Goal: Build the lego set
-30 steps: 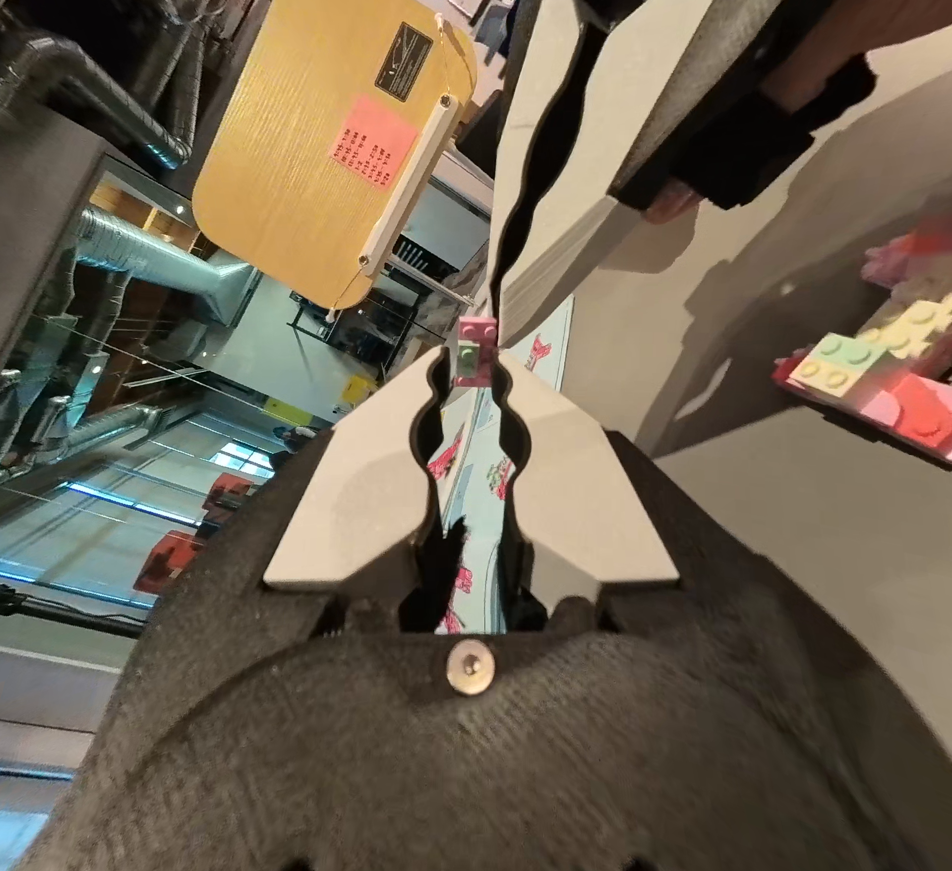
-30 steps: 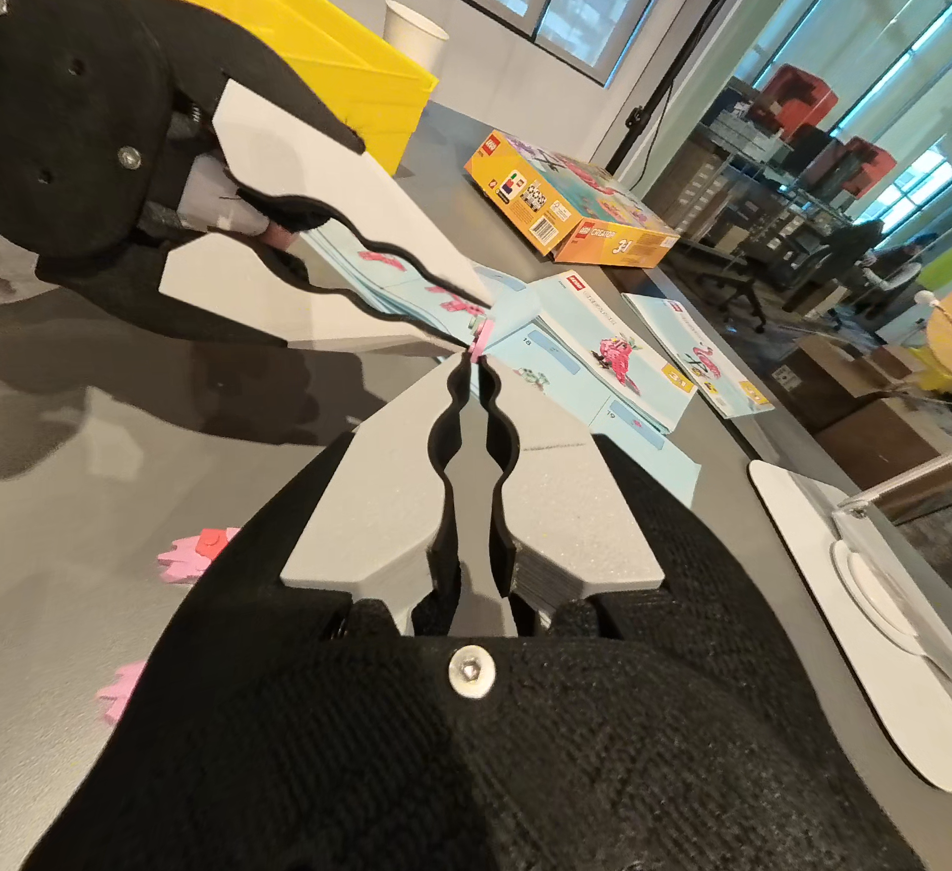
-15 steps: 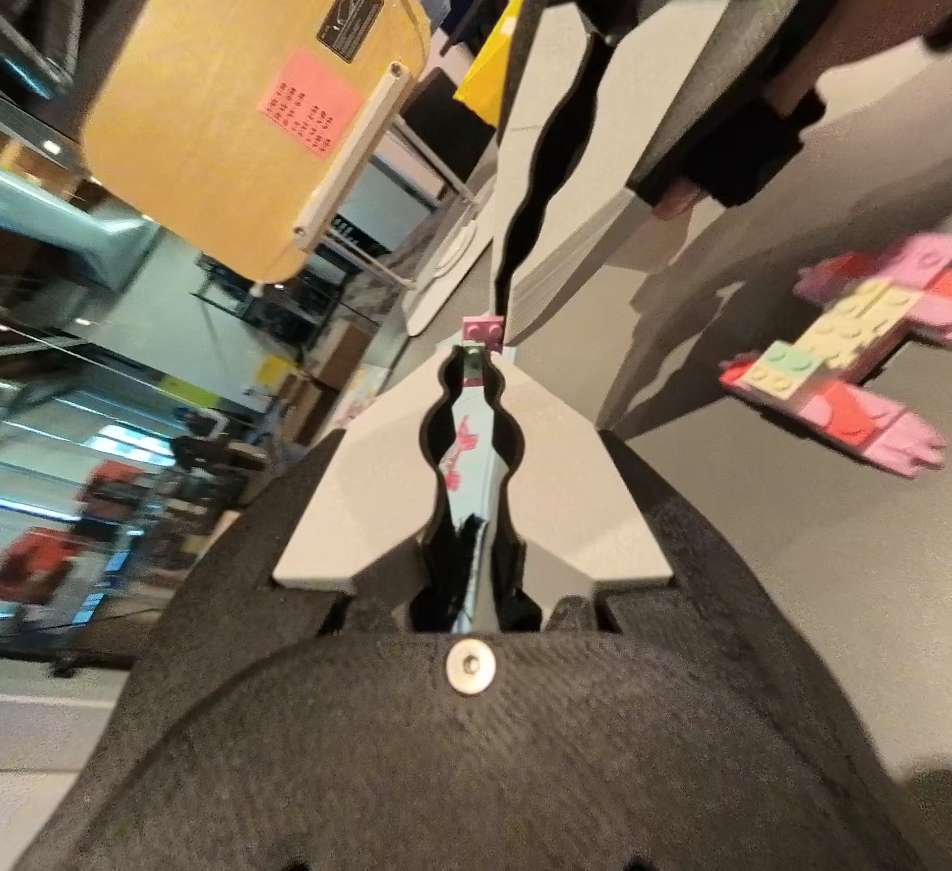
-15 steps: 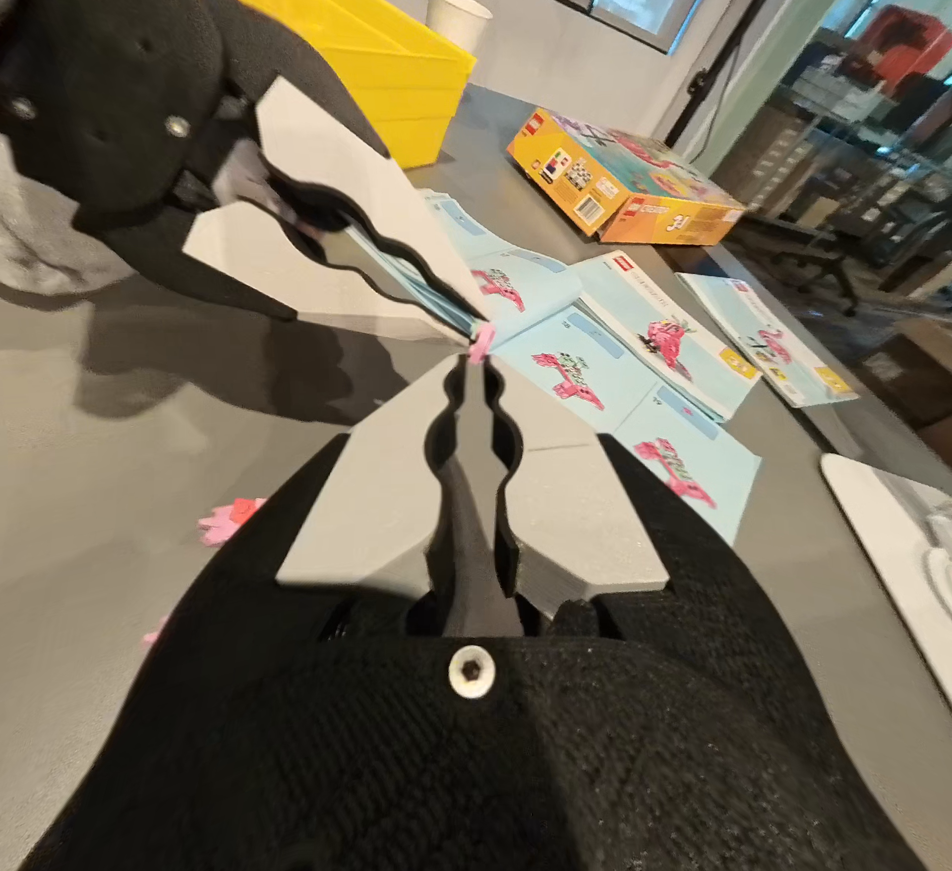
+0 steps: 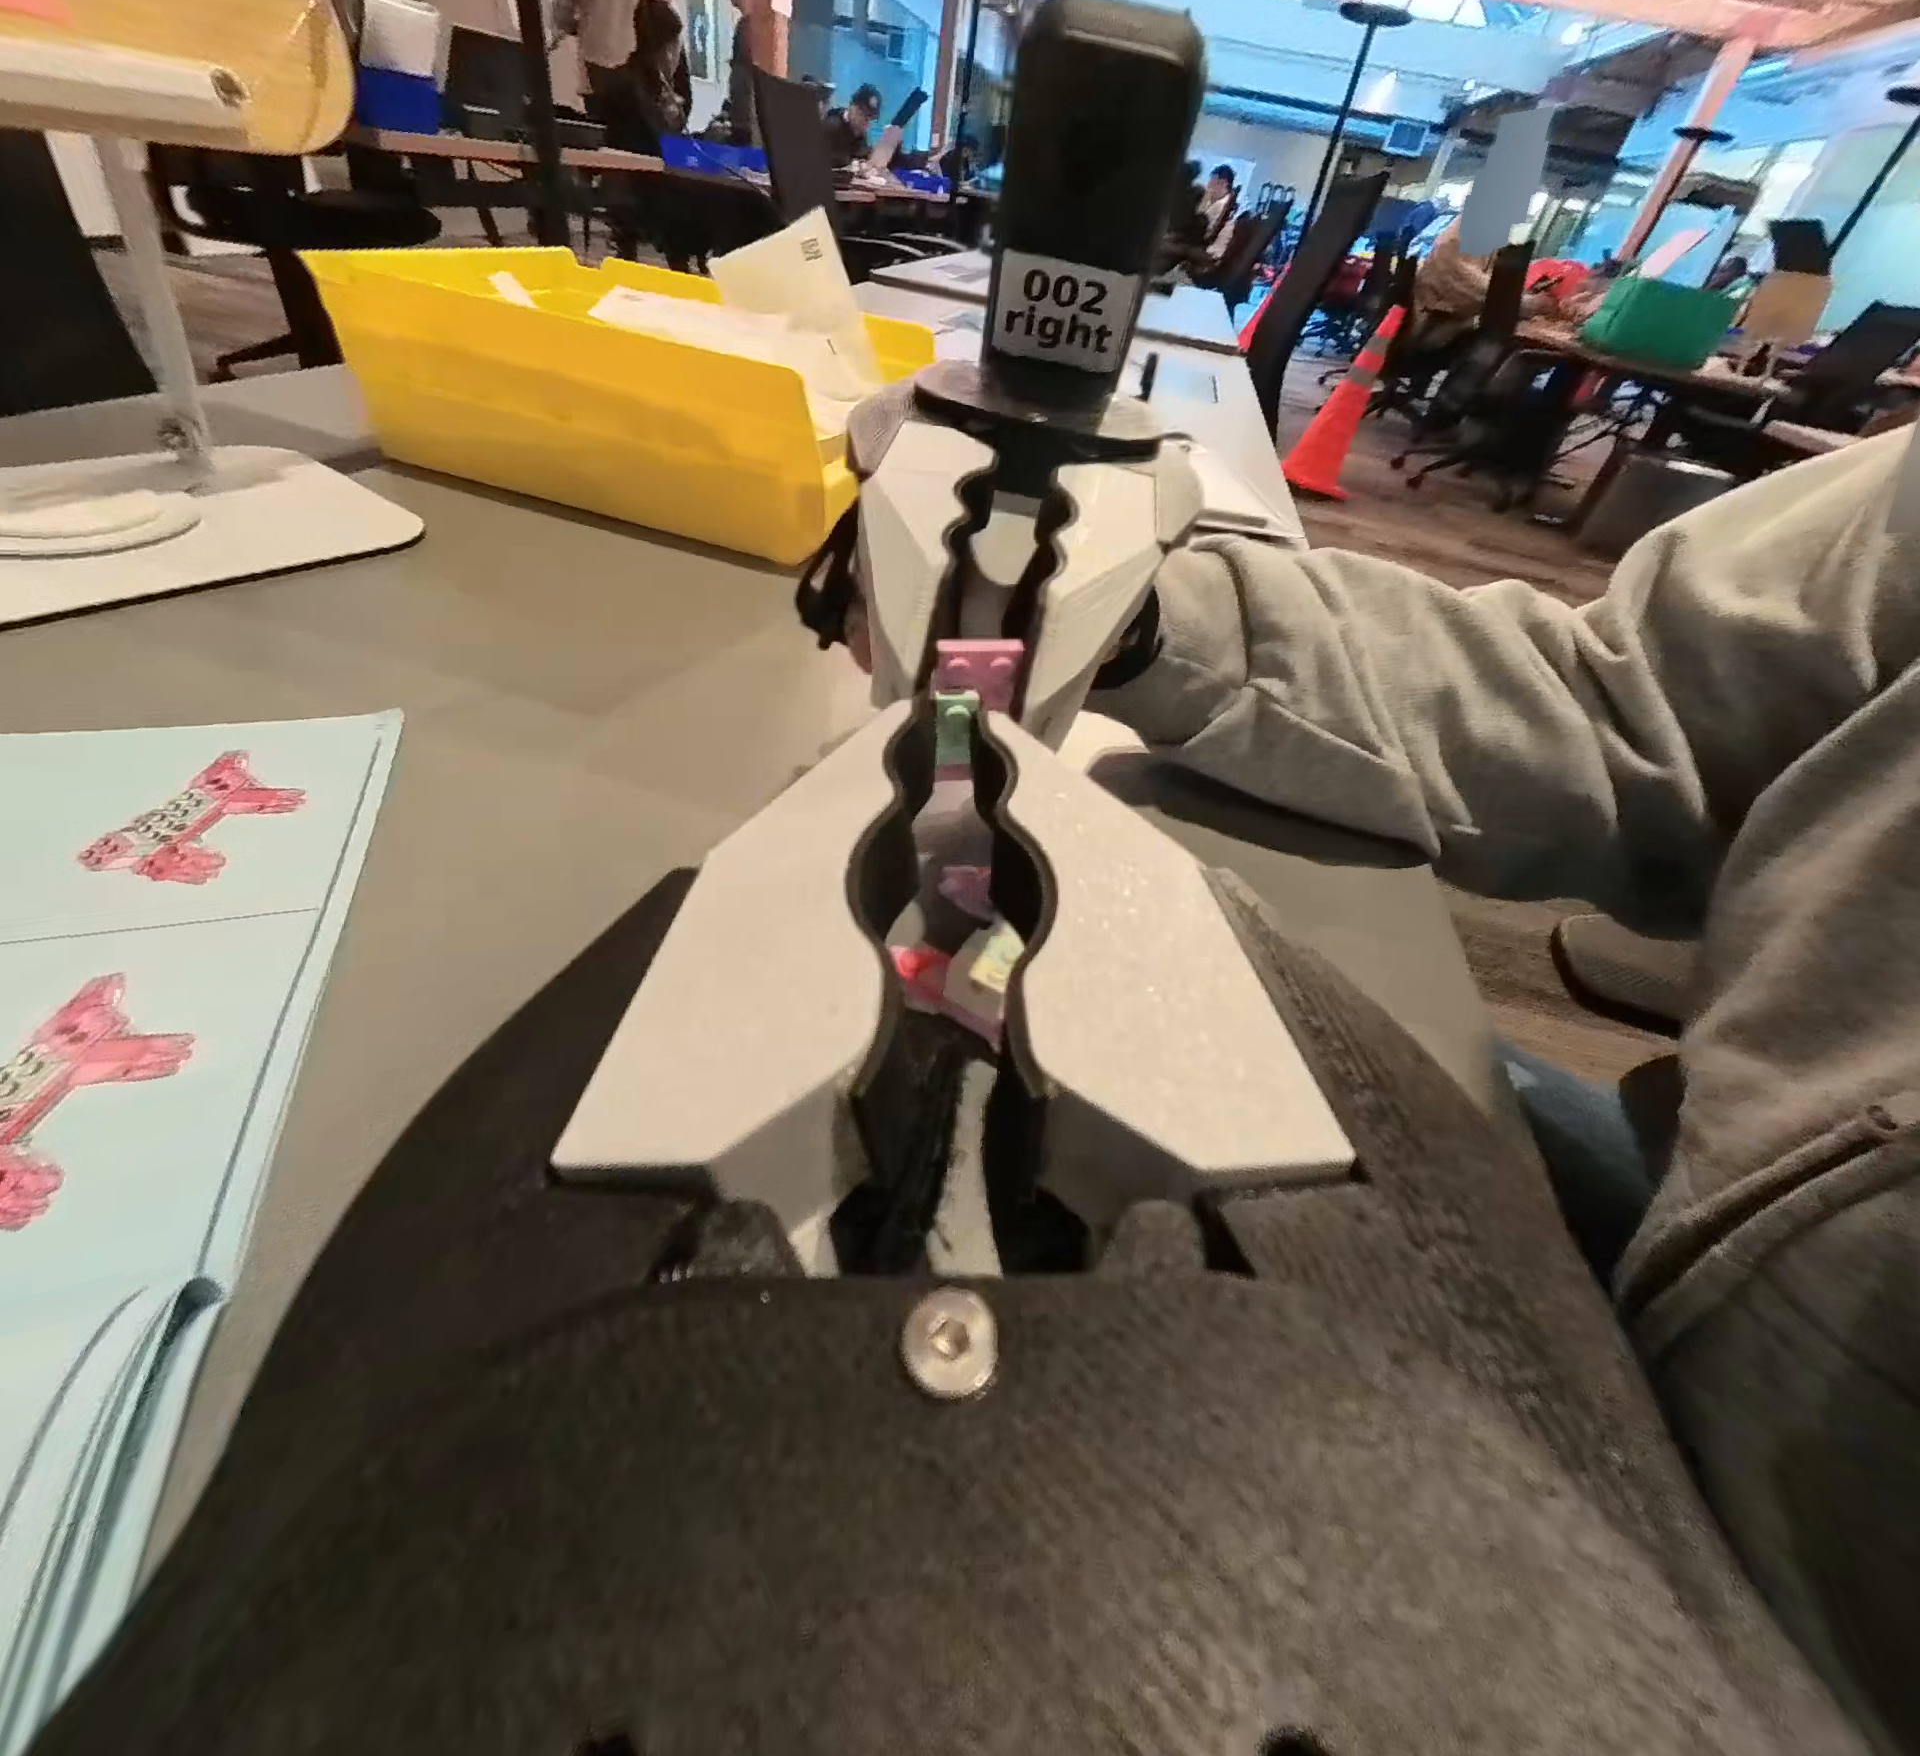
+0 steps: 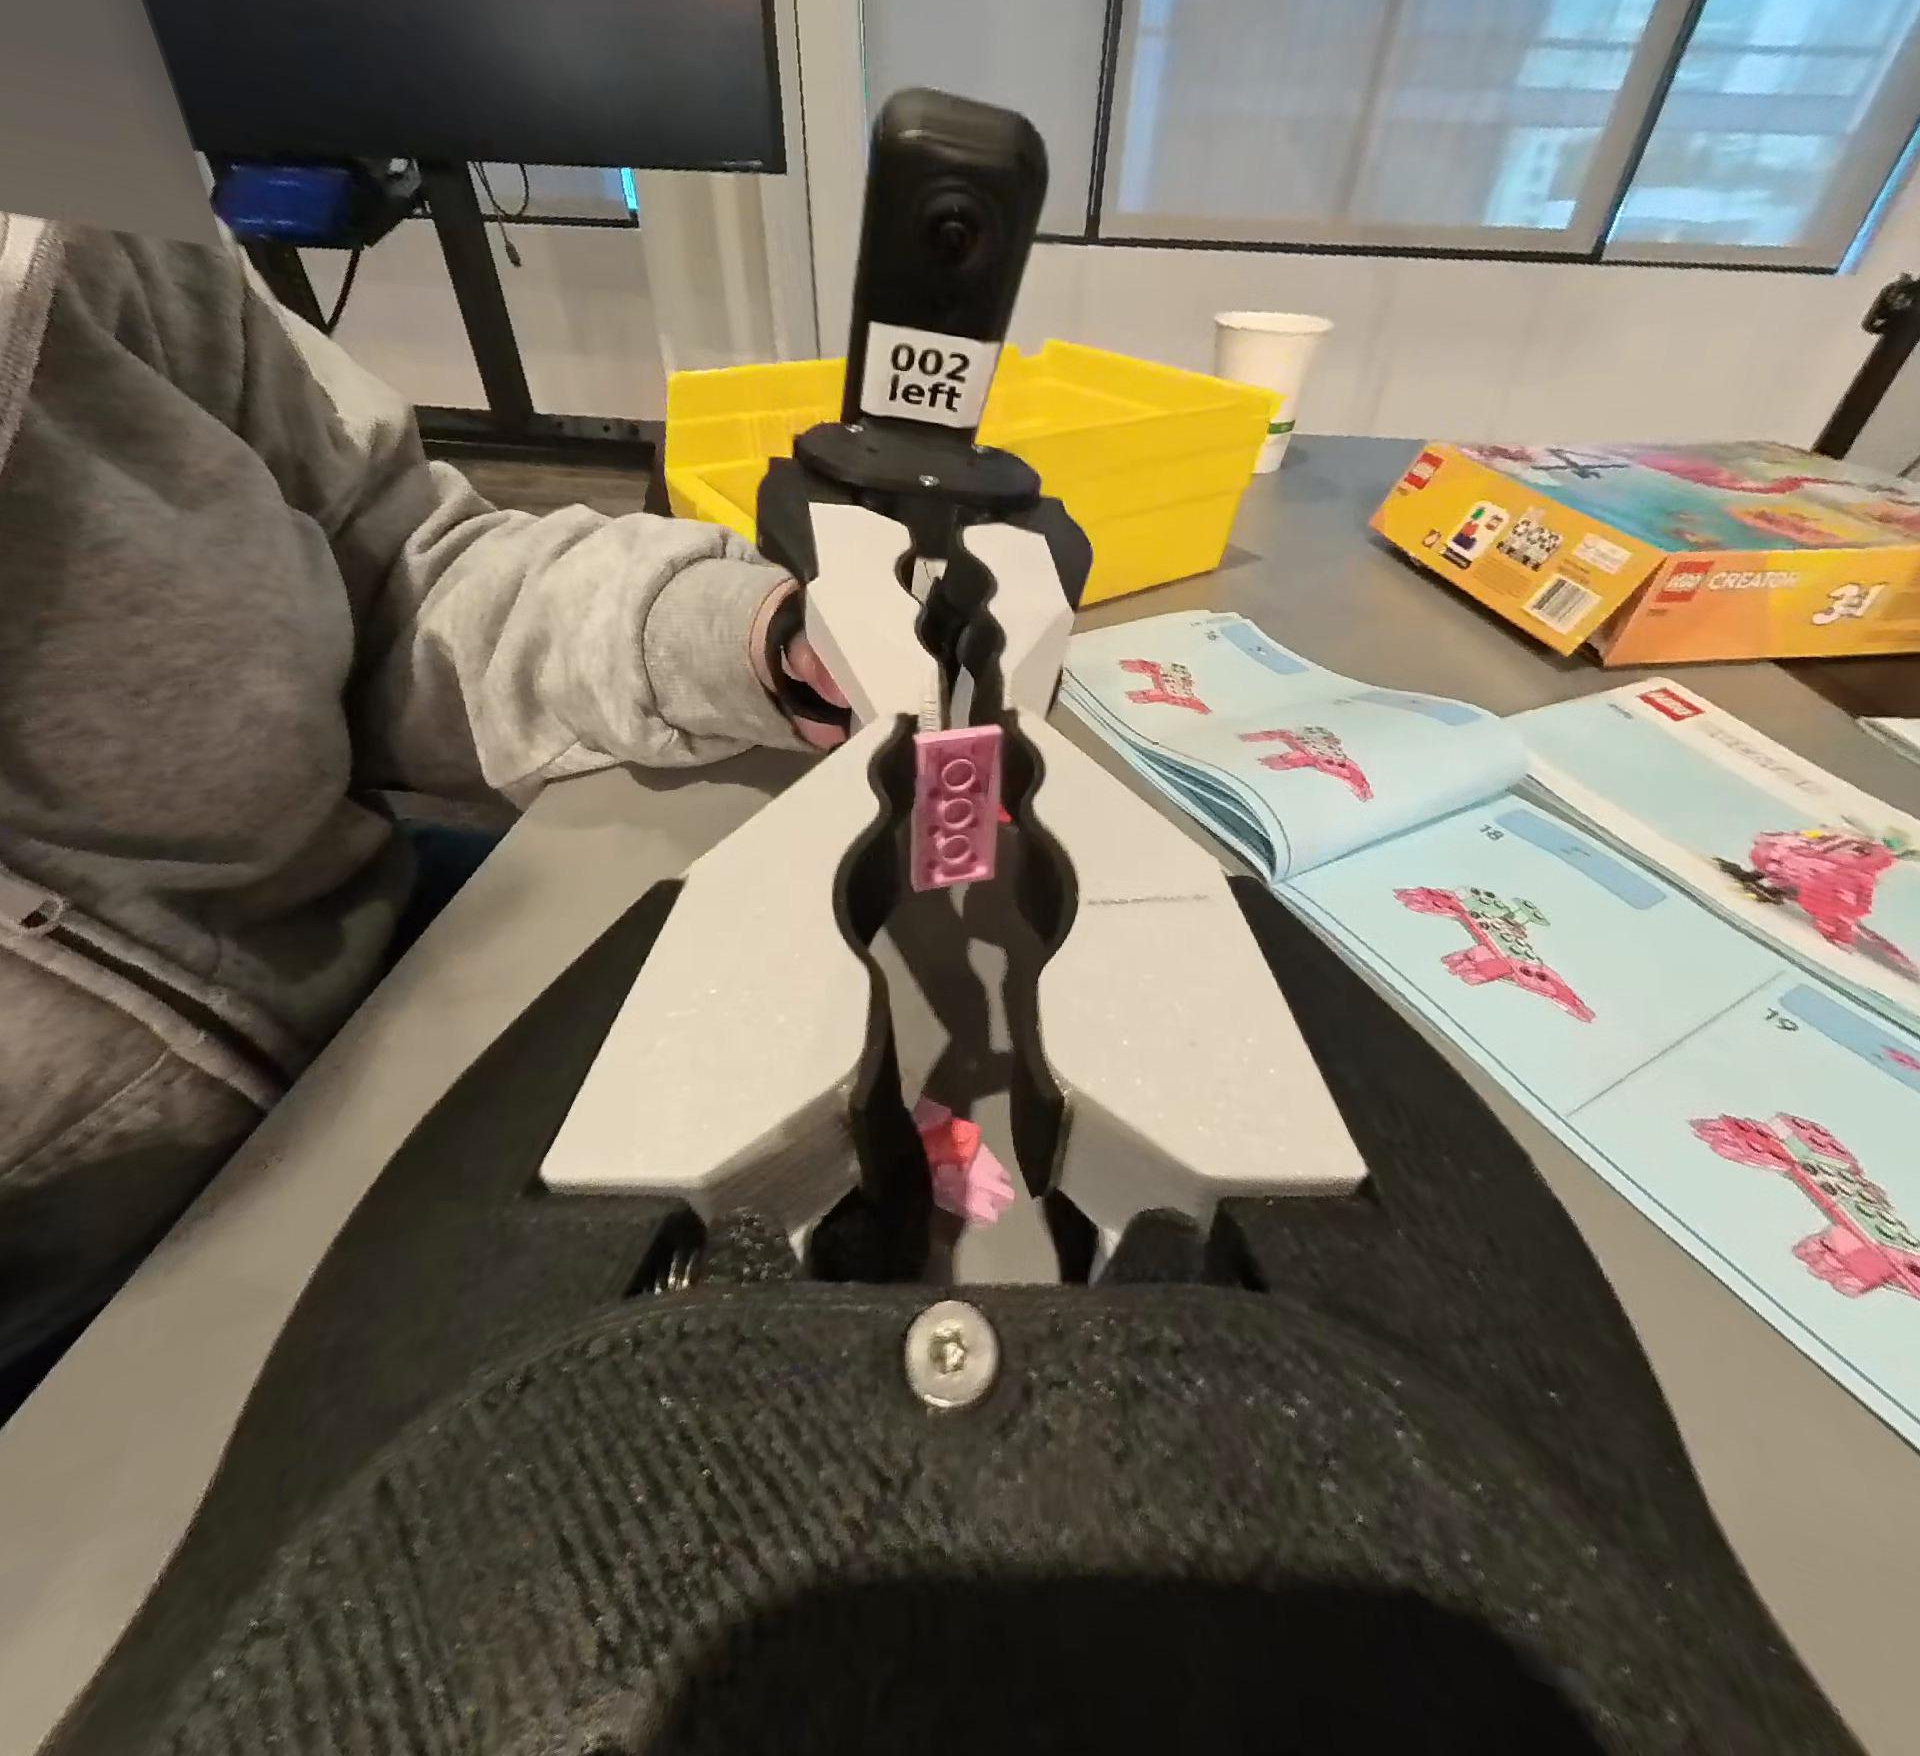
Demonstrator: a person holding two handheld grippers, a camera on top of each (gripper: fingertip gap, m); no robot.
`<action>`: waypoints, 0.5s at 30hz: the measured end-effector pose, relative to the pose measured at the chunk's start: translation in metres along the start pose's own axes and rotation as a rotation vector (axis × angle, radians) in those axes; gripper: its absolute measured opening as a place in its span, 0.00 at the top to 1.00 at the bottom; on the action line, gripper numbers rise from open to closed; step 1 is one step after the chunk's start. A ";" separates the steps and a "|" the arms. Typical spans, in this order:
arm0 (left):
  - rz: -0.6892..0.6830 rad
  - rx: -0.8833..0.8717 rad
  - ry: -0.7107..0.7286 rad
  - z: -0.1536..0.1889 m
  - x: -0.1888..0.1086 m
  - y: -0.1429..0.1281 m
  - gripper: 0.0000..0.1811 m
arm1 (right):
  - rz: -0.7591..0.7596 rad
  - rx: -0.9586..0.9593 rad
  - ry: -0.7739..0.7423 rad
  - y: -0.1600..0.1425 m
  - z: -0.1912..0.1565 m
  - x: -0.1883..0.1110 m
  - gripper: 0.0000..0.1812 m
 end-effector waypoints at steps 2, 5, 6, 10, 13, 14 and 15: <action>0.002 -0.011 -0.001 0.000 0.000 -0.001 0.97 | -0.020 -0.007 -0.005 0.001 0.000 0.000 0.92; -0.005 0.004 0.033 -0.001 0.001 -0.001 0.97 | -0.025 0.010 -0.018 -0.001 0.003 -0.003 0.92; -0.013 0.010 0.043 -0.001 0.002 -0.001 0.97 | -0.029 0.014 -0.021 -0.002 0.004 -0.004 0.92; -0.042 0.047 0.071 0.000 0.001 -0.003 0.97 | -0.084 -0.004 -0.047 -0.003 0.004 -0.009 0.93; 0.020 0.004 0.129 -0.014 -0.020 0.002 0.98 | -0.047 -0.001 -0.130 0.002 0.005 -0.038 0.93; 0.024 -0.018 0.146 -0.019 -0.026 0.001 0.98 | -0.033 0.004 -0.151 0.002 0.005 -0.045 0.93; -0.008 -0.026 0.167 -0.023 -0.027 -0.002 0.97 | -0.037 0.015 -0.168 0.001 0.006 -0.050 0.92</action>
Point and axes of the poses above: each gripper's, where its closed fingertips meet, x out along the fingers, y out of its top, z = x × y across the jaws, the point moved 10 cm from there along -x, back along the fingers, and after that the axes turned 10 degrees about y, right-handed, at the moved point
